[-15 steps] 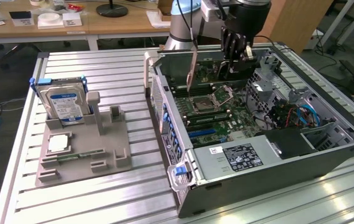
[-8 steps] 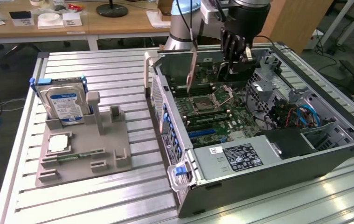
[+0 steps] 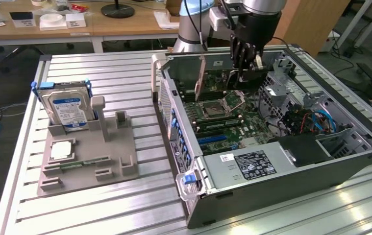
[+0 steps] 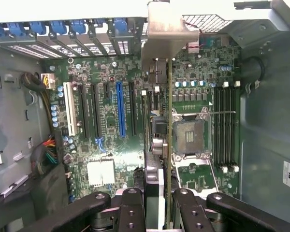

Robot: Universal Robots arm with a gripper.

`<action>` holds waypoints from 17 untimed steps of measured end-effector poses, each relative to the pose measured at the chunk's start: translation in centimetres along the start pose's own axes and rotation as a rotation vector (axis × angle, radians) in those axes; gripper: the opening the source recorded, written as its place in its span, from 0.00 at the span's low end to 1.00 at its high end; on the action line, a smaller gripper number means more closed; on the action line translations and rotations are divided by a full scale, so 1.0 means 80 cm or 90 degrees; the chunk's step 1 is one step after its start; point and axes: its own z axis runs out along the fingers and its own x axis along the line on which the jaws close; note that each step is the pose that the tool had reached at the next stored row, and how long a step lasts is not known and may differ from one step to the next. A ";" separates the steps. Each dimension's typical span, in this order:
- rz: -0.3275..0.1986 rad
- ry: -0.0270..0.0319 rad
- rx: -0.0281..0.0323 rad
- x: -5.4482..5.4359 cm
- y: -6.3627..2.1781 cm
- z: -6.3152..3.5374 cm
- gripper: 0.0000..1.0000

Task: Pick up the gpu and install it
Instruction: 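Insert the gpu into the slot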

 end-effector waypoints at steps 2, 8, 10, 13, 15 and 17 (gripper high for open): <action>-0.006 -0.0003 -0.0026 0.001 0.000 0.004 0.28; -0.030 -0.0003 -0.0055 0.002 0.000 0.009 0.28; -0.030 0.0030 -0.0066 0.003 0.000 0.010 0.28; -0.030 0.0039 -0.0069 0.003 0.001 0.012 0.28; -0.030 0.0041 -0.0076 0.004 0.001 0.014 0.28; -0.030 0.0043 -0.0085 0.004 0.001 0.019 0.28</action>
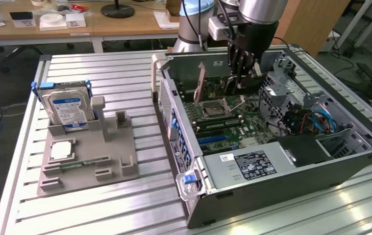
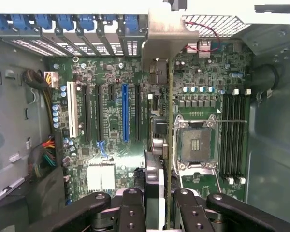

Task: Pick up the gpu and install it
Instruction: 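Insert the gpu into the slot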

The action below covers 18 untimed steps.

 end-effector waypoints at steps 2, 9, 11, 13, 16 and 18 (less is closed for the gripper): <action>0.000 0.0002 -0.0006 0.002 0.000 0.003 0.28; 0.000 0.0012 -0.0015 0.011 0.000 0.009 0.28; 0.000 0.0014 -0.0025 0.011 0.002 0.012 0.28; 0.000 0.0016 -0.0033 0.011 0.006 0.015 0.28; 0.000 0.0048 -0.0039 0.014 0.009 0.018 0.28; 0.000 0.0091 -0.0040 0.019 0.009 0.018 0.28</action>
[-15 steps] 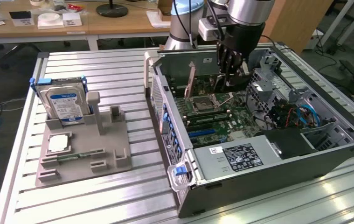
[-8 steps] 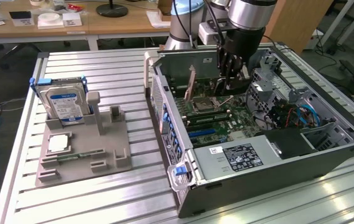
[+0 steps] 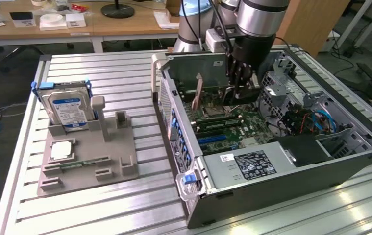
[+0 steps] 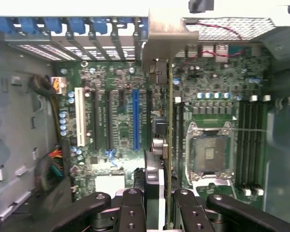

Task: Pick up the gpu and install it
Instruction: 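Insert the gpu into the slot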

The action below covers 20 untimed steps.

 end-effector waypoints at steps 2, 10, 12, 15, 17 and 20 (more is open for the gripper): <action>0.000 0.0033 -0.0001 0.004 0.000 0.001 0.28; 0.000 0.0085 -0.0035 0.007 0.005 0.012 0.28; 0.000 0.0086 -0.0036 0.007 0.005 0.012 0.28; 0.000 0.0086 -0.0036 0.007 0.005 0.012 0.28; 0.000 0.0085 -0.0035 0.007 0.005 0.013 0.28; 0.000 0.0085 -0.0036 0.010 0.005 0.013 0.28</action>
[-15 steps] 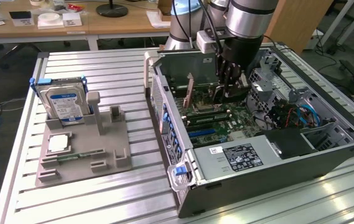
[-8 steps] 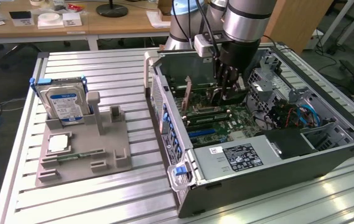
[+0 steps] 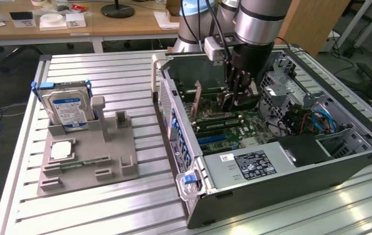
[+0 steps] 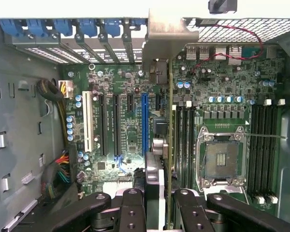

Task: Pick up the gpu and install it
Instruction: 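Insert the gpu into the slot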

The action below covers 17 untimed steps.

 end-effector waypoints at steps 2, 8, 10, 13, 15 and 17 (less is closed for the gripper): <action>0.000 0.0000 0.0001 0.002 0.000 0.001 0.28; 0.000 0.0000 -0.0005 0.002 0.004 0.011 0.28; 0.000 0.0000 -0.0008 0.002 0.004 0.015 0.28; 0.000 0.0001 -0.0008 0.002 0.006 0.022 0.28; 0.000 0.0000 -0.0007 0.002 0.007 0.026 0.28; 0.000 0.0000 -0.0007 0.002 0.007 0.030 0.28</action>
